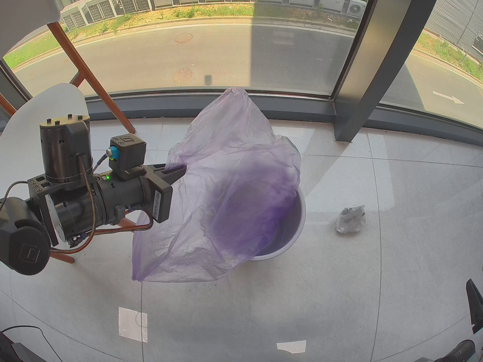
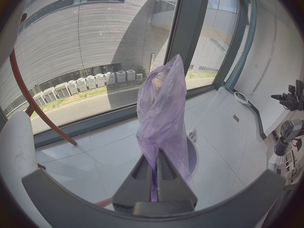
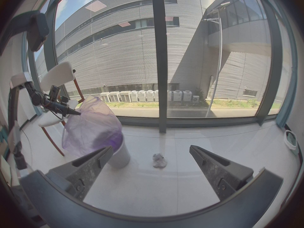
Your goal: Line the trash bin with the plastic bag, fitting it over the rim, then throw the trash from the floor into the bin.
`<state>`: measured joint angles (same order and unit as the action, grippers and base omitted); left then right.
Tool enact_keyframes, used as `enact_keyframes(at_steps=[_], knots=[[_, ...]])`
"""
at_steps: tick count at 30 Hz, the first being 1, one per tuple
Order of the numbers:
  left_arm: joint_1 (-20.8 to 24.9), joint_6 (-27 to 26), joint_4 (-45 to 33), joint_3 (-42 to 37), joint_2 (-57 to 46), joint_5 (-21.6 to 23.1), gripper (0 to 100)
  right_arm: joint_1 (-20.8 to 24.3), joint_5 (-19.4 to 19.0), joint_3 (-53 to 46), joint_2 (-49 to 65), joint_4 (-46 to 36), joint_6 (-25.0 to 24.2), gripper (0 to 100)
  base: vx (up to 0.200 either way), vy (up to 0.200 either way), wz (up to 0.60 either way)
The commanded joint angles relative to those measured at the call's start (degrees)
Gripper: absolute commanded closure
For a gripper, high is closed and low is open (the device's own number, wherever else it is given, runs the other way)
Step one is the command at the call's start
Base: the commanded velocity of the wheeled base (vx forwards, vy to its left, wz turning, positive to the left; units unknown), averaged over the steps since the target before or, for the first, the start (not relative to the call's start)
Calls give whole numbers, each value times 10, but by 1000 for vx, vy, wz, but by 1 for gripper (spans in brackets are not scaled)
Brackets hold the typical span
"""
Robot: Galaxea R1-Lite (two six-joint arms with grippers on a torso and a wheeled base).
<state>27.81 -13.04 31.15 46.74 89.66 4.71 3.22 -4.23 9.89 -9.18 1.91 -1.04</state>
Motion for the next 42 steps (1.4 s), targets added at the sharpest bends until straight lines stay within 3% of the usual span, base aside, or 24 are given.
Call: enact_keyframes(at_steps=[1,10,15,22,32,33,42], knots=[[-5,-1,3,15,-4,14,100,94,-48,128,-313,19,-20,0,0,0,0],[1,-1,10,28,17,19,100,114,-54,189,-525,125,-28,0,0,0,0],[2,-1,13,29,18,17,100,154,-53,241,-678,241,-65,0,0,0,0],[3,-1,11,23,19,17,100,177,-54,319,-799,264,-70,0,0,0,0],[3,-18,15,25,32,18,100,165,-48,451,-940,308,-73,0,0,0,0],[3,-18,15,26,33,18,100,165,-48,464,-951,315,-74,100,0,0,0],[3,-19,15,28,44,18,100,176,-40,578,-1060,336,-75,100,0,0,0]])
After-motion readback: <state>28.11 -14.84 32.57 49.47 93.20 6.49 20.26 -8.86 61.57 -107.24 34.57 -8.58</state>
